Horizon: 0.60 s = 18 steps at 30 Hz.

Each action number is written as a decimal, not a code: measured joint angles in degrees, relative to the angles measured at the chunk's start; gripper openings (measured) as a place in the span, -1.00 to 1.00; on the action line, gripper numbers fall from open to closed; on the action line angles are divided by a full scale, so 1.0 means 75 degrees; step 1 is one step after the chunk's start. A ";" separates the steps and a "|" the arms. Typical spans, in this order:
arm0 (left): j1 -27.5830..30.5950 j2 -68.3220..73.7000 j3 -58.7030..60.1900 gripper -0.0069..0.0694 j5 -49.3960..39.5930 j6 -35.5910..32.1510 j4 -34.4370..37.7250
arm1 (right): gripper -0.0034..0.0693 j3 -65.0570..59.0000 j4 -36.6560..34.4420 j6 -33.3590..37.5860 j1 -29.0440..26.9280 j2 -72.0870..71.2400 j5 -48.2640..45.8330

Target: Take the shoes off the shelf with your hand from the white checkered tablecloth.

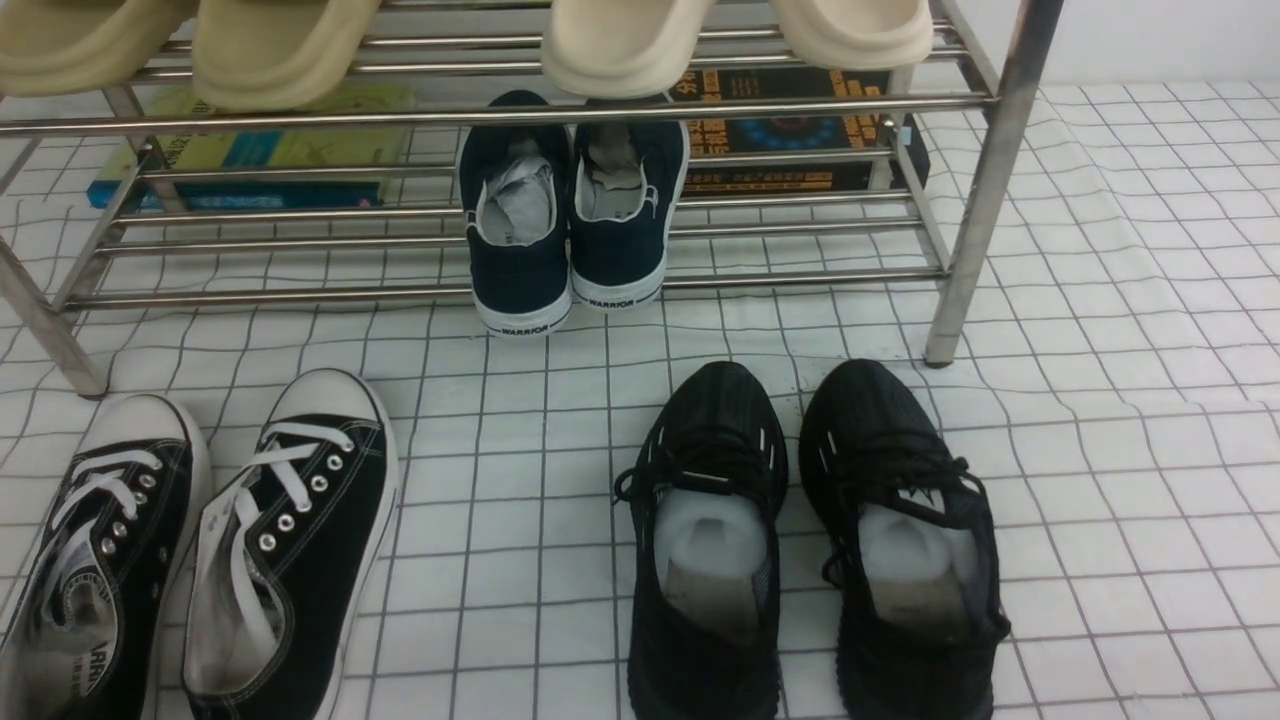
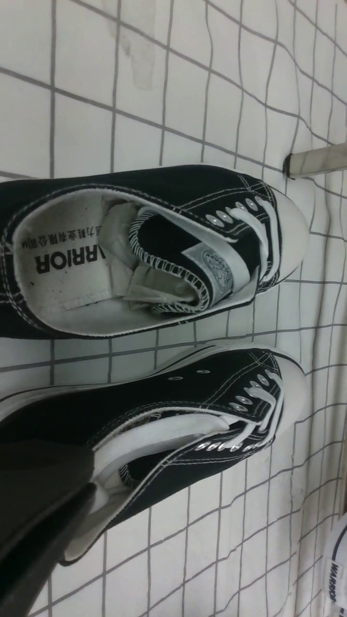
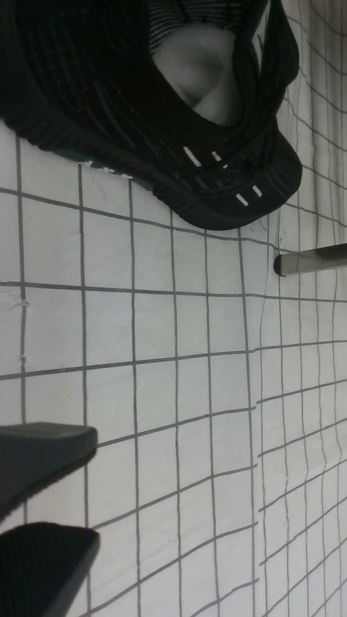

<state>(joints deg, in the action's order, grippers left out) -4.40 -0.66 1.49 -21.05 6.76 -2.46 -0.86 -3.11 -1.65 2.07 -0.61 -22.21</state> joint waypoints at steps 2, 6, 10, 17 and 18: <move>0.0000 0.0000 0.0000 -0.70 -0.0011 0.0000 0.0000 | -0.25 0.0000 0.0000 0.0000 0.0000 0.0000 0.0000; 0.0000 0.0000 0.0000 -0.70 -0.0017 0.0000 -0.0009 | -0.25 0.0000 0.0000 0.0000 0.0000 0.0000 0.0000; 0.0000 0.0000 0.0000 -0.69 -0.0021 0.0000 -0.0053 | -0.25 0.0000 0.0000 0.0000 0.0000 0.0000 0.0000; 0.0000 0.0000 -0.0007 -0.67 -0.0054 0.0000 -0.0079 | -0.25 0.0000 0.0000 0.0000 0.0000 0.0000 0.0000; 0.0000 0.0000 -0.0007 -0.66 -0.0054 0.0000 -0.0085 | -0.25 0.0000 0.0000 0.0000 0.0000 0.0000 0.0000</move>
<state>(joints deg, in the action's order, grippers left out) -4.40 -0.66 1.44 -21.45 6.76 -3.10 -0.86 -3.11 -1.65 2.07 -0.61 -22.21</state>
